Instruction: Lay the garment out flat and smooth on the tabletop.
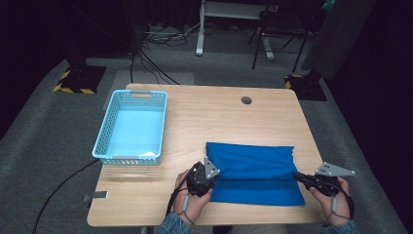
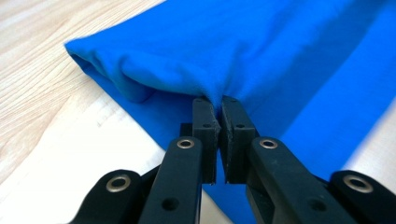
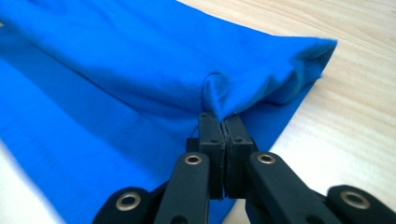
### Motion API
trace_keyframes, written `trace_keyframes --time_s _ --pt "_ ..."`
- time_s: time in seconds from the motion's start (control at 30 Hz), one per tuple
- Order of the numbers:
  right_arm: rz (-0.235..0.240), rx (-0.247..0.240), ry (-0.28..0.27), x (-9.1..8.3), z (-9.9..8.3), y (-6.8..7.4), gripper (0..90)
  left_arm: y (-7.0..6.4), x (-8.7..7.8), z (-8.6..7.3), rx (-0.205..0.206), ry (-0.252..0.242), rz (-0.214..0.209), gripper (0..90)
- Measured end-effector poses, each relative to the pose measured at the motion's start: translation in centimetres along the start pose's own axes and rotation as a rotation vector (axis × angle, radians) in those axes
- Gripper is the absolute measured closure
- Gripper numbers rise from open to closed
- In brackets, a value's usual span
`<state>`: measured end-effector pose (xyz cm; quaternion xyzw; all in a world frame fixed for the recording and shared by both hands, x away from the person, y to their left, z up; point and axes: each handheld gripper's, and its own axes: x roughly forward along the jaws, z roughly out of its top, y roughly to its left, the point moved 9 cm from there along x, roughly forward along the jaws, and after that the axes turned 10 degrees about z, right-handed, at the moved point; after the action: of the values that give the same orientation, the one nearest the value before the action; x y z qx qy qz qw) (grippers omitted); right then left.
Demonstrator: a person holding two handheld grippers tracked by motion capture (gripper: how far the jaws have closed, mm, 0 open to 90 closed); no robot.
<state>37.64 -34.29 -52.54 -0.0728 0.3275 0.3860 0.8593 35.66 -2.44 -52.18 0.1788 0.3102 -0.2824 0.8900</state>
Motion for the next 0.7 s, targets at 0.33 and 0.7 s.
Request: trace_keyframes --time_s 0.33,0.7 --pt "0.037 -0.036 -0.007 -3.2 -0.4 2.9 88.7 -2.4 -3.4 -0.7 0.017 -0.035 -0.053 85.2" --pt "0.085 -0.038 -0.001 -3.9 0.3 3.8 88.8 -1.4 -3.3 1.4 -0.043 -0.053 -0.099 85.5"
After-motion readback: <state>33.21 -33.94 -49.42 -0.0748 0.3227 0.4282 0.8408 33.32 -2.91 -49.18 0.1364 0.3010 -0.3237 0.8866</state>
